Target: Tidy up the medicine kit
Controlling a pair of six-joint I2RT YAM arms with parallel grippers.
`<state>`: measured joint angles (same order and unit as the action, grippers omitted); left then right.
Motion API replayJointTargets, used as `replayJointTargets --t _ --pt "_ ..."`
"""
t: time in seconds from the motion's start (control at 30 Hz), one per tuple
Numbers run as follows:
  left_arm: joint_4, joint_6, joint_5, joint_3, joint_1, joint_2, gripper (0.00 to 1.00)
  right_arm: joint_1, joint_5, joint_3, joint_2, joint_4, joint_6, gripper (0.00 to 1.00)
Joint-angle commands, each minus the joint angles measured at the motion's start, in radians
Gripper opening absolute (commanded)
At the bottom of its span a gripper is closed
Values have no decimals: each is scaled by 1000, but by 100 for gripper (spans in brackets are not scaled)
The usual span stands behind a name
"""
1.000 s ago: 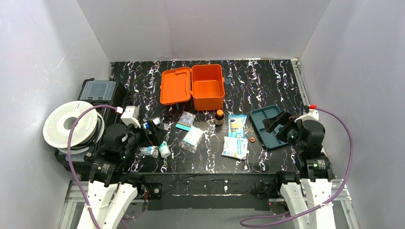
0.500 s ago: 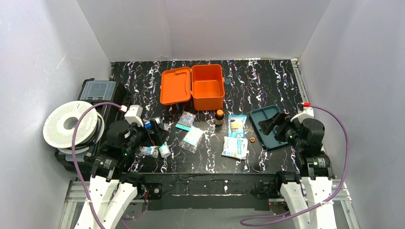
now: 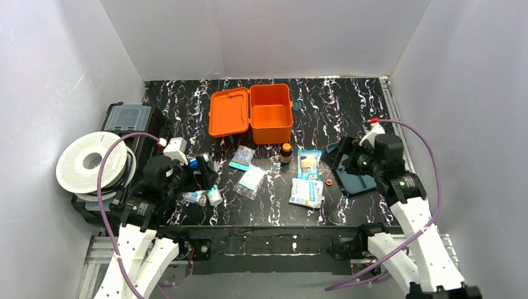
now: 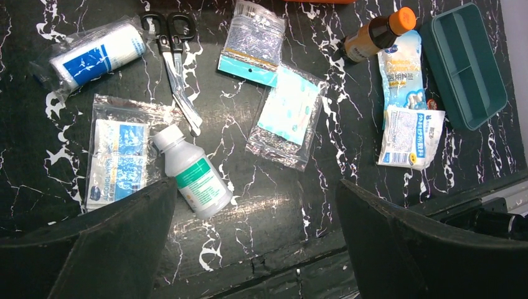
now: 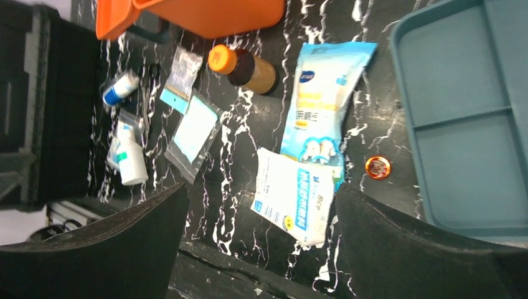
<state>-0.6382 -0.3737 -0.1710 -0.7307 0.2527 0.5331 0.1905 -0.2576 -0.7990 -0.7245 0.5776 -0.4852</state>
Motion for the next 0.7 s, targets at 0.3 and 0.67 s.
replayJointTargets --t 0.3,0.67 --pt "-32 8 49 -24 5 -20 99 328 329 -236 -311 -79 -20 92" --pt "-37 6 57 -24 4 -32 100 376 531 -559 -640 -36 19 92"
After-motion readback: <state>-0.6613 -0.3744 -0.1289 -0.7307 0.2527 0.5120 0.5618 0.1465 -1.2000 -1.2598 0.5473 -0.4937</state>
